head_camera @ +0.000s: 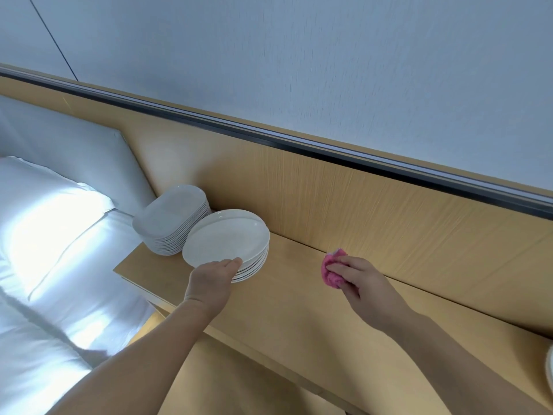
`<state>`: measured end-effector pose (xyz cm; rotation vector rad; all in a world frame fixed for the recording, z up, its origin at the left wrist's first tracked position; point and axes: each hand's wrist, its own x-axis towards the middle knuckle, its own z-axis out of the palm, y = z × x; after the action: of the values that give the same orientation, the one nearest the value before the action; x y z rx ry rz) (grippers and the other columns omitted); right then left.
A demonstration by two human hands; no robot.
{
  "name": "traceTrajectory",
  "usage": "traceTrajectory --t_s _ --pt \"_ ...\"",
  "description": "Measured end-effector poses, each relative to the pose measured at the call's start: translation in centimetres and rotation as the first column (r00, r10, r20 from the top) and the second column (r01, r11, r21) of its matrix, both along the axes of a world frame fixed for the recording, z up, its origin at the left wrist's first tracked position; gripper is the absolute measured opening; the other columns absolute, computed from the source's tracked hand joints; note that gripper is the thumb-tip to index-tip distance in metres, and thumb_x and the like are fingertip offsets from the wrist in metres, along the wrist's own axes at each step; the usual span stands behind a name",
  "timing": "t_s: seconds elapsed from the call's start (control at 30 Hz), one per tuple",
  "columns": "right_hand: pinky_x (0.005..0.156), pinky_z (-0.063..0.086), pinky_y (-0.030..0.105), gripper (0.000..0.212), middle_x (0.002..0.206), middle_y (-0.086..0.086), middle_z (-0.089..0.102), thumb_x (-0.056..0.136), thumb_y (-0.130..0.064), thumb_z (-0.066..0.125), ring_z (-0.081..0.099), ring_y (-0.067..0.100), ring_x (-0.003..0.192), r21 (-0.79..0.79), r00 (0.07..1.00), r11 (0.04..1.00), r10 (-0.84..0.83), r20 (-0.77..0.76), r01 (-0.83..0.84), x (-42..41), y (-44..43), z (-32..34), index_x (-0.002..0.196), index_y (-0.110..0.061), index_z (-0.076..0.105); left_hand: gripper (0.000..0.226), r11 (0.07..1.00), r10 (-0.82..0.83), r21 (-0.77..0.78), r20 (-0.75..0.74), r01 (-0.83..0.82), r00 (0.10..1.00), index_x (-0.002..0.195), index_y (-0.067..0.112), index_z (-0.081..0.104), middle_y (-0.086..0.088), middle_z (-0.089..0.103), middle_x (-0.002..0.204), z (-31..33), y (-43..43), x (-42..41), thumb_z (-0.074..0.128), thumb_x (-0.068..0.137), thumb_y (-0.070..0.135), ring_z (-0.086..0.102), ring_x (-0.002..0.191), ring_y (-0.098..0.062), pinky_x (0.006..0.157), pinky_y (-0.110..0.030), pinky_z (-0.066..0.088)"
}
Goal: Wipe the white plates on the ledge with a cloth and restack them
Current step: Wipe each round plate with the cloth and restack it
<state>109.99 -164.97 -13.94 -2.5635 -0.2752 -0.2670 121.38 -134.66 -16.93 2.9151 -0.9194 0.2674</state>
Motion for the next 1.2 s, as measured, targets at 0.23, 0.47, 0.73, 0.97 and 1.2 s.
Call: traceTrajectory --t_s 0.23,0.47,0.73,0.97,1.2 --pt "0.1 0.033 0.02 0.035 0.128 -0.003 0.06 0.09 -0.002 0.062 0.053 0.018 0.119 -0.008 0.997 0.999 -0.048 -0.054 0.047 -0.2 0.1 -0.8 0.123 -0.014 0.067 0.052 0.982 0.179 0.096 -0.184 -0.164 0.966 0.142 0.022 0.045 0.003 0.057 0.136 -1.1 -0.4 0.9 0.047 0.093 0.005 0.056 0.118 -0.022 0.093 -0.031 0.045" --pt "0.099 0.035 0.022 0.036 0.128 -0.005 0.059 0.089 -0.001 0.062 0.053 0.02 0.119 -0.007 0.996 0.998 -0.065 -0.057 0.064 -0.3 -0.3 -1.3 0.123 -0.014 0.066 0.048 0.967 0.238 0.155 -0.279 -0.201 0.93 0.144 0.022 0.038 0.002 0.046 0.143 -1.3 -0.9 1.4 0.035 0.098 0.009 0.043 0.127 -0.022 0.107 -0.032 0.029" --pt "0.102 0.038 0.025 0.036 0.128 -0.007 0.059 0.091 -0.001 0.061 0.053 0.017 0.121 0.012 0.988 0.989 -0.143 -0.053 0.144 -2.1 -3.2 -1.6 0.123 -0.016 0.066 0.039 0.992 0.029 -0.107 -0.281 -0.061 0.959 0.136 0.01 0.051 -0.008 0.047 0.142 -1.8 -5.9 0.4 0.046 0.099 0.022 0.042 0.13 -0.027 0.108 -0.037 0.032" --pt "0.106 0.031 0.012 0.021 0.112 -0.005 0.065 0.088 0.011 0.057 0.048 -0.006 0.12 0.045 0.95 0.95 -0.311 0.033 0.31 -8.0 -9.4 -1.1 0.098 -0.003 0.069 0.034 0.976 -0.205 -0.138 -0.314 0.169 0.927 0.133 0.018 0.049 0.003 0.051 0.133 -0.6 -16.7 -1.9 0.041 0.1 0.024 0.048 0.12 -0.021 0.087 -0.033 0.042" --pt "0.099 0.039 0.015 0.018 0.111 -0.008 0.065 0.091 0.007 0.056 0.052 0.001 0.119 0.094 0.854 0.855 -0.516 0.06 0.51 -16.3 -16.5 -0.8 0.094 -0.005 0.068 0.031 0.924 -0.381 -0.175 -0.321 0.341 0.867 0.129 0.02 0.052 0.005 0.054 0.128 -0.4 -28.1 -6.9 0.04 0.1 0.027 0.053 0.115 -0.018 0.086 -0.03 0.042"
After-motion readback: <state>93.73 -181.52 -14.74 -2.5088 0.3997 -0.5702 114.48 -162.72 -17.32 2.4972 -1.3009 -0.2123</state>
